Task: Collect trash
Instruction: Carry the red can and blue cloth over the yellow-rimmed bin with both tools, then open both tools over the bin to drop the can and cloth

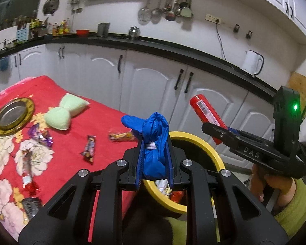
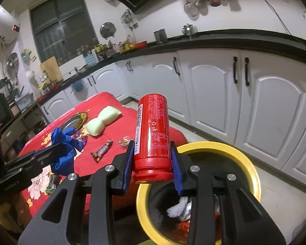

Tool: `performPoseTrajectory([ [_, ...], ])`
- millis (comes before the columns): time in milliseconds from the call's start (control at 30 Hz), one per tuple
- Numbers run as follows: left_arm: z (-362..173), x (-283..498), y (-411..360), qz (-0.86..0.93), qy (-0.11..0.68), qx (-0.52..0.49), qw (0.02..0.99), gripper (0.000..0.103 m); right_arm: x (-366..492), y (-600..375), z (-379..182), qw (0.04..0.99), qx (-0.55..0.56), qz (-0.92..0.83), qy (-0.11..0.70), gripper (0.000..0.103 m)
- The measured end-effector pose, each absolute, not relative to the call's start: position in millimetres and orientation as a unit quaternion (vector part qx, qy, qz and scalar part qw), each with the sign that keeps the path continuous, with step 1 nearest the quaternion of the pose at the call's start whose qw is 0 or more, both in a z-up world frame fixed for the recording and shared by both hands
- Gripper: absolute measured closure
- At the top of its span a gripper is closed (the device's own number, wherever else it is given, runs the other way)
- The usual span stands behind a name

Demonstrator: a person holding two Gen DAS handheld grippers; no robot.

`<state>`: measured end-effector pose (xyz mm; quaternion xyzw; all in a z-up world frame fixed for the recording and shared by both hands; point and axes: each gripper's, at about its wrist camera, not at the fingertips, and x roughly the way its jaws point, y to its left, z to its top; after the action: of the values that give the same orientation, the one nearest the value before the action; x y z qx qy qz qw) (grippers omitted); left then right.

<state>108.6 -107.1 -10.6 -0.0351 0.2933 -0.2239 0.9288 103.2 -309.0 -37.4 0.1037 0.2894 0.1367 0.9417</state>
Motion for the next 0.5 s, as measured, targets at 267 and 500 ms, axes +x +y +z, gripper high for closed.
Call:
performPoseTrajectory([
  [267, -24.6, 115.3, -130.3, -0.241, 0.310, -0.029, 0.919, 0.090, 107.8, -333.8, -46.9, 0.942, 0.109, 0.108, 0.299, 0.071],
  [500, -44.2, 118.1, -151.3, -0.257, 0.332, -0.019, 0.907, 0.090, 114.2, -349.9, -60.7, 0.936, 0.116, 0.090, 0.319, 0.071],
])
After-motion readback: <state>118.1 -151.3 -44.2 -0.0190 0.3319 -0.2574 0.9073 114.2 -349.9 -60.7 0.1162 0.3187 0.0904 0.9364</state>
